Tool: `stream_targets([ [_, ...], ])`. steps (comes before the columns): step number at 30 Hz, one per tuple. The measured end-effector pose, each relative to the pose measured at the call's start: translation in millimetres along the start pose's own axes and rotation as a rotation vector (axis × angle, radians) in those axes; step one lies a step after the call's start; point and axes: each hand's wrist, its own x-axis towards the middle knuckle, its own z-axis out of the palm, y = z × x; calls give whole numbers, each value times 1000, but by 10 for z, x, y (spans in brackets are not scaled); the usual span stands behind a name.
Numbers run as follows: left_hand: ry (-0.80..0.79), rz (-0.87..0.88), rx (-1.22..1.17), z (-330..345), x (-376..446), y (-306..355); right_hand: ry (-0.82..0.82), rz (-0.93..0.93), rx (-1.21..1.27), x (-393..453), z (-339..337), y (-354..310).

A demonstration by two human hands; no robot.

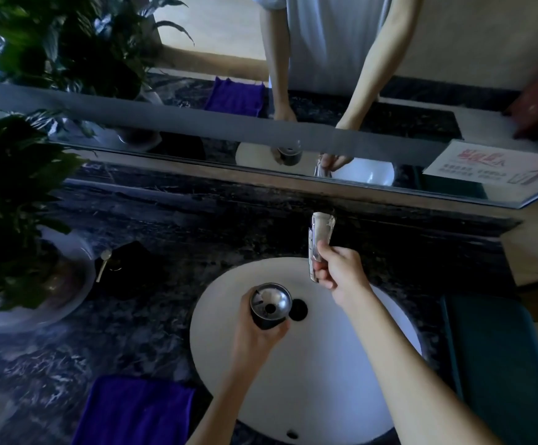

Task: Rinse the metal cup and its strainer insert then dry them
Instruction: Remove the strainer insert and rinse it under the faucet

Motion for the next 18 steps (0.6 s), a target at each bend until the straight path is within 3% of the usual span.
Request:
stream_targets([
  [18,-3,38,68,34,-5,-17,-17,98,100,-16,18,-215],
])
